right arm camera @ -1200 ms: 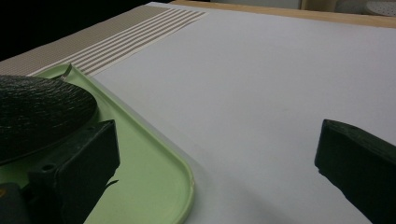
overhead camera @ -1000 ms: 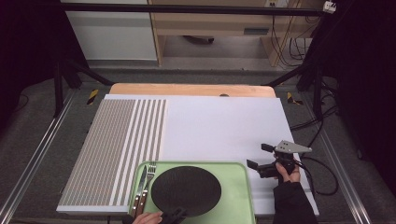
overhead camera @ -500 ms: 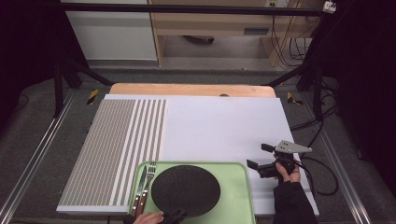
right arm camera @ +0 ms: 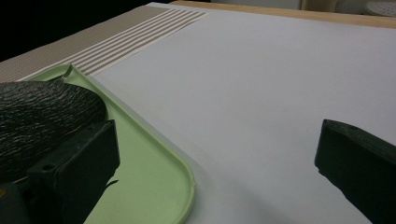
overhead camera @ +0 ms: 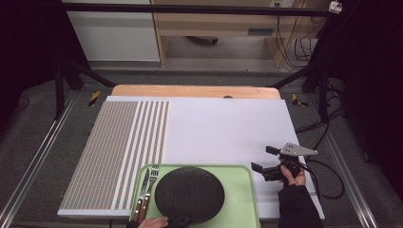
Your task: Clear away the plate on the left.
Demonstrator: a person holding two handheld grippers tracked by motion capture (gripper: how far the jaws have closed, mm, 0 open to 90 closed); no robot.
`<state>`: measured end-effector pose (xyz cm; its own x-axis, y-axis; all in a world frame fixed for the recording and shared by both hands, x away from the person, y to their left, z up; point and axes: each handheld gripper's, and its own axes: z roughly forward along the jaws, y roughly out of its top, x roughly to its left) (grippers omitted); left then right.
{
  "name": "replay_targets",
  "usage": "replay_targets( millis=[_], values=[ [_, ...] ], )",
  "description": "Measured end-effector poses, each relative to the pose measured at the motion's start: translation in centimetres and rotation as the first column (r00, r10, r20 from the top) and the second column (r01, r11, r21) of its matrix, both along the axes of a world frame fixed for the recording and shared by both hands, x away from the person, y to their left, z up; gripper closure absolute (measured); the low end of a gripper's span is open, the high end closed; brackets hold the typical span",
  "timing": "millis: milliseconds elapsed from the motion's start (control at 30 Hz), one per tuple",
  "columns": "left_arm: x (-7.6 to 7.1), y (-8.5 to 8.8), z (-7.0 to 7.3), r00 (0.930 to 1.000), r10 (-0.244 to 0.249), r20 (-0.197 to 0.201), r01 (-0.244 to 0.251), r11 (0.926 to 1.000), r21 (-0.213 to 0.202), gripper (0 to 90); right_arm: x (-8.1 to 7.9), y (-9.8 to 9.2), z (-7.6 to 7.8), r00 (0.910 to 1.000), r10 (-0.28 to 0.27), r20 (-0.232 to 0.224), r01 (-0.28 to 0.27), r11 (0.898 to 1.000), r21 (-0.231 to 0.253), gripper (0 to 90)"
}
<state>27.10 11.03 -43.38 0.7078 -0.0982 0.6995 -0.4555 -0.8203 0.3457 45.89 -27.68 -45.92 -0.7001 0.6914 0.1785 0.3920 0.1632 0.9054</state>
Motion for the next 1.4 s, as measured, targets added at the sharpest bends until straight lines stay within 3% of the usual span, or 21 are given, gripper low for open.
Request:
replay_targets(
  millis=[267, 700, 1100, 1267, 1400],
  values=[
    [0.1, -0.5, -1.0, 0.9966, -0.022, -0.08, 0.024, 0.9994, 0.024, 78.9, 0.0, 0.0, 0.0, 1.0, 0.001, 0.0, -0.001, 1.0, 0.003, 0.4],
    [0.5, -1.1, -2.4, 0.9869, -0.043, -0.155, 0.048, 0.9985, 0.027, 71.9, 0.0, 0.1, 0.0, 1.0, 0.001, -0.002, -0.001, 1.0, 0.002, 0.4],
    [0.9, -1.5, -3.0, 0.9835, -0.049, -0.174, 0.055, 0.9979, 0.033, 64.5, 0.0, 0.1, -0.1, 1.0, 0.001, -0.001, -0.001, 1.0, 0.0, 0.3],
    [1.1, -1.5, -3.2, 0.9832, -0.026, -0.181, 0.035, 0.9985, 0.043, 55.6, 0.1, 0.1, -0.1, 1.0, 0.001, -0.002, -0.001, 1.0, -0.001, 0.4],
    [1.3, -1.5, -3.1, 0.9862, -0.028, -0.163, 0.035, 0.9986, 0.039, 46.6, 0.0, 0.1, -0.1, 1.0, 0.001, -0.003, -0.001, 1.0, 0.001, 0.3]
  ],
)
